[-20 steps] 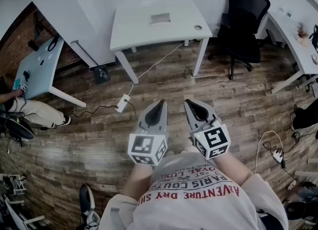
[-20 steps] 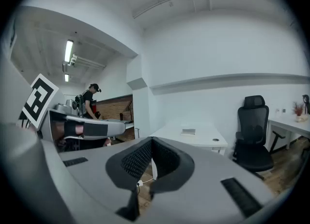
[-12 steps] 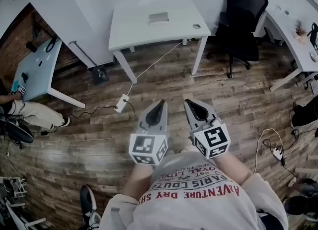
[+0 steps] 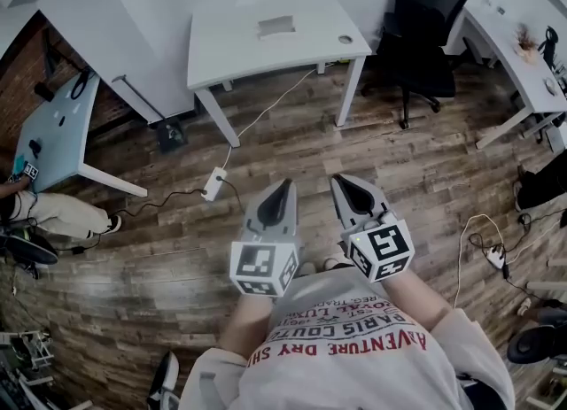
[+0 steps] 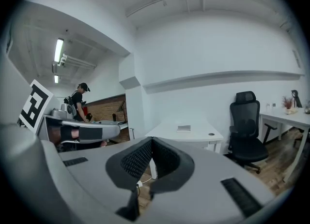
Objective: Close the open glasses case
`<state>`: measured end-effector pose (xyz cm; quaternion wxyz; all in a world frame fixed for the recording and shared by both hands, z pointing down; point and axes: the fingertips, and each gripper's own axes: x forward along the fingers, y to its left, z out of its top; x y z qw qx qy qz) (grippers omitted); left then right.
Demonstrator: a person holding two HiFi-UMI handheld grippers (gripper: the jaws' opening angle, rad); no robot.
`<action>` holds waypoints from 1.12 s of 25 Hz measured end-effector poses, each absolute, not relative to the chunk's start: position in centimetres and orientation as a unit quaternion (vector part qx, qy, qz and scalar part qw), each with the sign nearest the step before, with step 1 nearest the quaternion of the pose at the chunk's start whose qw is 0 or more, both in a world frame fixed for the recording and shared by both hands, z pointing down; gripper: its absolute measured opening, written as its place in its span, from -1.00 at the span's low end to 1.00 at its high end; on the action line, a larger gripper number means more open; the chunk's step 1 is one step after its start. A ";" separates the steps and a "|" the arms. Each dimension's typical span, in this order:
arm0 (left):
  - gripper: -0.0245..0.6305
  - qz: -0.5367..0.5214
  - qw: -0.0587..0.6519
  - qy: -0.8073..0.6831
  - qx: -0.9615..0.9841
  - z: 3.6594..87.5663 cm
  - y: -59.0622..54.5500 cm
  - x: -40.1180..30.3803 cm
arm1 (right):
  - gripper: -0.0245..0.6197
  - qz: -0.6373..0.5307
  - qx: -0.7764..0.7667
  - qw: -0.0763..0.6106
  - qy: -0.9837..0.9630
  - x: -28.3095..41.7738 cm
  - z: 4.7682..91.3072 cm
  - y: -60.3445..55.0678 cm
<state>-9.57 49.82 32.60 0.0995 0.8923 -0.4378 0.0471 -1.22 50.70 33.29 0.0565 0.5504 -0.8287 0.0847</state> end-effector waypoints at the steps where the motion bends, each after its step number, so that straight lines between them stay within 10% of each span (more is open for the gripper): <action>1: -0.93 0.048 0.101 -0.437 0.892 32.9 49.8 -9.8 | -0.89 0.084 0.552 0.059 -0.828 -1.4 33.5 50.8; 28: -0.93 0.062 0.125 -0.500 0.855 35.4 27.2 1.1 | -0.89 0.102 0.501 0.071 -0.856 11.6 35.7 26.8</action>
